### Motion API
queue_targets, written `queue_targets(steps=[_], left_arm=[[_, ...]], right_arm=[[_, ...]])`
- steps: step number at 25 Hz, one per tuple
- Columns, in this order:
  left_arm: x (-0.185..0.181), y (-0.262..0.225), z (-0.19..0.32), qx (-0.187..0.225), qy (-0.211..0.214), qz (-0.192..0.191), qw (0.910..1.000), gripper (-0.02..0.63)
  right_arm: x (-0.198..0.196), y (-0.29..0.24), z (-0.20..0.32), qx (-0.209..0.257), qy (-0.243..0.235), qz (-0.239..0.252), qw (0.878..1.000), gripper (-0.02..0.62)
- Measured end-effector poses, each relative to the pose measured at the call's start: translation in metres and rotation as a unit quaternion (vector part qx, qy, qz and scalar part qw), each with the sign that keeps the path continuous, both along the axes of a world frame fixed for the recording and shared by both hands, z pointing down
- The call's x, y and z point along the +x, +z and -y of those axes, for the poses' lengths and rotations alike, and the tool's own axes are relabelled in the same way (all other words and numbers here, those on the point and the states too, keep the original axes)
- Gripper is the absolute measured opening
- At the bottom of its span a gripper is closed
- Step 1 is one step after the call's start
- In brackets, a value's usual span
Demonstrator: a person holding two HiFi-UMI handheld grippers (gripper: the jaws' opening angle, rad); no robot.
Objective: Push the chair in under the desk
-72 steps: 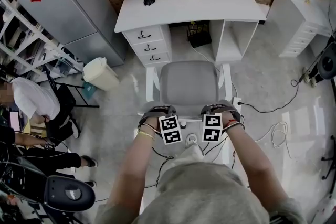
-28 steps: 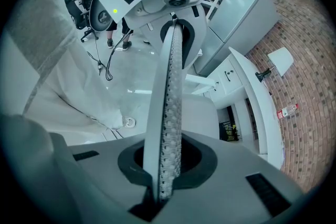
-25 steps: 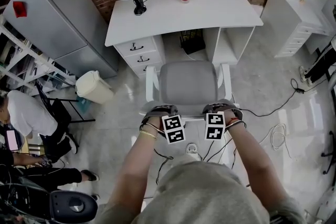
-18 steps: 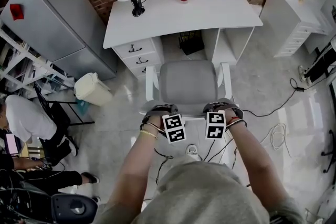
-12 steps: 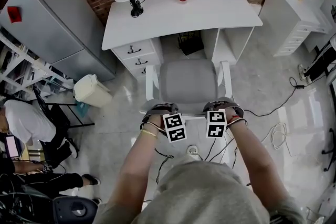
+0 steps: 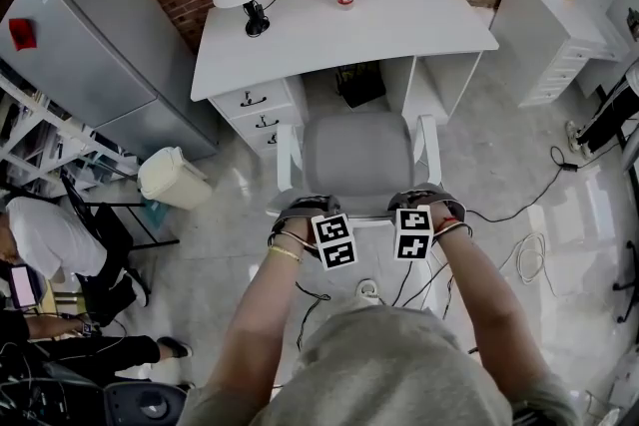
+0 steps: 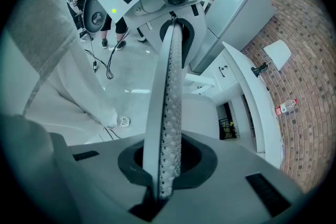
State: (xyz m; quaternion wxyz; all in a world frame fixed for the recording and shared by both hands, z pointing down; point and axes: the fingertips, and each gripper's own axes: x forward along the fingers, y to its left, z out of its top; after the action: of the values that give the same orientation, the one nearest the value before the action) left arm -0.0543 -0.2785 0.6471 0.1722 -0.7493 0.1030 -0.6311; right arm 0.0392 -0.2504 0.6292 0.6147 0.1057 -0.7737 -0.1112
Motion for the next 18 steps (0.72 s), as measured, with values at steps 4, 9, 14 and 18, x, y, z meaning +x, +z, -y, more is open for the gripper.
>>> queue_targets(steps=[4, 9, 14, 18], left_arm=[[0.001, 0.000, 0.005, -0.002, 0.001, 0.000, 1.0000, 0.051], [0.002, 0.000, 0.012, -0.003, 0.000, 0.000, 1.0000, 0.051], [0.007, -0.001, 0.021, -0.004, 0.002, 0.002, 1.0000, 0.049], [0.006, 0.001, 0.028, -0.004, 0.002, 0.002, 1.0000, 0.049]], right_arm=[[0.001, 0.000, 0.005, -0.001, 0.001, 0.001, 1.000, 0.021], [0.002, -0.001, 0.012, -0.002, 0.003, -0.001, 1.000, 0.021], [0.006, -0.002, 0.021, -0.003, 0.004, 0.000, 1.000, 0.021], [0.007, 0.000, 0.027, -0.002, 0.003, -0.001, 1.000, 0.021]])
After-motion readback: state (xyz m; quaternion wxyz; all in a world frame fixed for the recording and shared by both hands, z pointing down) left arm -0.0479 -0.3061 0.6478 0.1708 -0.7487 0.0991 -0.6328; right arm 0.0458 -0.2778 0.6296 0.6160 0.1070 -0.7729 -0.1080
